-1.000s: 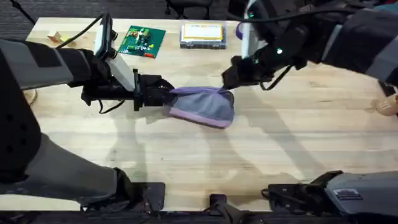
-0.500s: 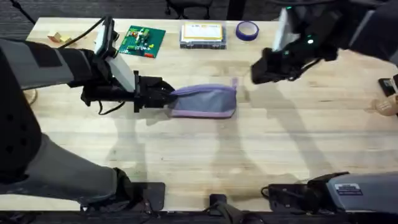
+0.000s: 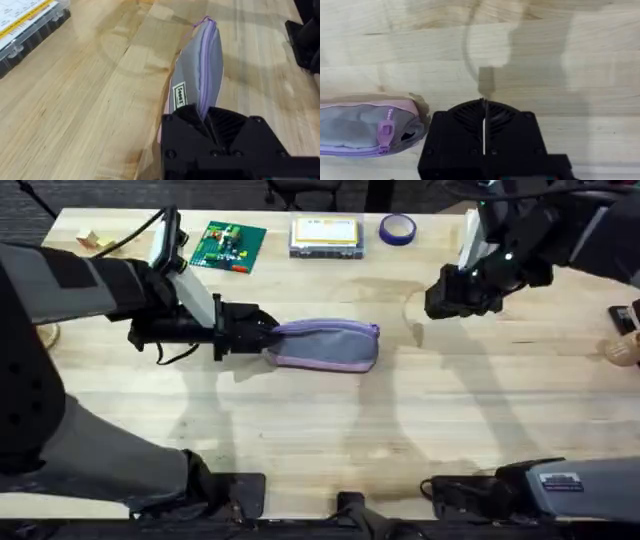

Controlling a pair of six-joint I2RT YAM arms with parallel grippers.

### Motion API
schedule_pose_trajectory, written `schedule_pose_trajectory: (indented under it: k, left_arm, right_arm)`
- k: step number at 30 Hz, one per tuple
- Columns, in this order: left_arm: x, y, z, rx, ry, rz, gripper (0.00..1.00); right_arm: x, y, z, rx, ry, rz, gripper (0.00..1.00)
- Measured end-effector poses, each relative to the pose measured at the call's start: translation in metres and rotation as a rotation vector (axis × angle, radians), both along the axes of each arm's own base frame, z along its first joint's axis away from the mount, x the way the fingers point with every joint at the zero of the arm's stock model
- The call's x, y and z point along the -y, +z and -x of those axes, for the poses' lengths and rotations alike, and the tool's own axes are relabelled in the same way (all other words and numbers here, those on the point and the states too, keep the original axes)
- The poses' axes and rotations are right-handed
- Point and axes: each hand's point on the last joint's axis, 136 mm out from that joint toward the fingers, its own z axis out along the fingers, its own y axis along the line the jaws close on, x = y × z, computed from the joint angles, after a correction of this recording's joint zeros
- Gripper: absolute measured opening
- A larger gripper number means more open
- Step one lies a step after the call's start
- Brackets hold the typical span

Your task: Unzip the bag, pick up the pens from the table one at a time and place them inside, then zip the bag closed.

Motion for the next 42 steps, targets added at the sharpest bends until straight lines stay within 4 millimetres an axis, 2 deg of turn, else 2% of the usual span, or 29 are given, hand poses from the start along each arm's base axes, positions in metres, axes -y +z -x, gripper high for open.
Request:
schedule_pose_trajectory:
  k: [1, 2, 7, 8, 9, 15, 16, 21, 22, 29, 33, 36, 42]
  left_arm:
    - [0.0, 0.0, 0.0, 0.001, 0.0, 0.0, 0.043]
    - [0.0, 0.0, 0.0, 0.0, 0.0, 0.0, 0.043]
    - [0.0, 0.0, 0.0, 0.0, 0.0, 0.0, 0.043]
    - [0.0, 0.0, 0.0, 0.0, 0.0, 0.0, 0.043]
    - [0.0, 0.0, 0.0, 0.0, 0.0, 0.0, 0.043]
    - [0.0, 0.0, 0.0, 0.001, 0.0, -0.001, 0.06]
    - [0.0, 0.0, -0.001, 0.008, -0.001, -0.001, 0.143]
    - [0.0, 0.003, -0.002, 0.012, 0.006, 0.018, 0.918]
    - [0.0, 0.004, -0.002, 0.01, 0.008, 0.021, 0.972]
    - [-0.001, 0.003, -0.003, 0.021, 0.008, 0.017, 0.992]
    - [-0.004, 0.002, 0.002, -0.064, -0.005, -0.042, 0.995]
    - [-0.009, 0.012, 0.0, -0.087, -0.015, -0.094, 0.995]
    - [-0.02, 0.05, -0.008, -0.022, -0.011, -0.223, 0.995]
  right_arm:
    - [0.0, 0.001, 0.0, 0.003, 0.0, 0.0, 0.042]
    - [0.0, 0.002, 0.0, 0.009, 0.002, 0.001, 0.155]
    - [0.0, 0.027, 0.001, 0.081, 0.005, -0.009, 0.865]
    - [-0.001, 0.033, 0.002, 0.099, 0.009, -0.011, 0.965]
    - [-0.001, 0.039, 0.004, 0.113, 0.012, -0.013, 0.988]
    - [-0.006, 0.066, 0.012, 0.188, 0.035, -0.024, 0.998]
    - [-0.007, 0.068, 0.014, 0.194, 0.041, -0.024, 0.998]
    - [-0.013, 0.076, 0.03, 0.188, 0.103, -0.011, 0.998]
    - [-0.014, 0.077, 0.034, 0.188, 0.114, -0.009, 0.998]
    - [-0.017, 0.094, 0.047, 0.23, 0.153, -0.009, 0.998]
    - [-0.014, 0.105, 0.063, 0.249, 0.183, 0.002, 0.998]
    - [-0.012, 0.111, 0.071, 0.261, 0.203, 0.01, 0.998]
    - [-0.009, 0.126, 0.079, 0.323, 0.233, 0.022, 0.997]
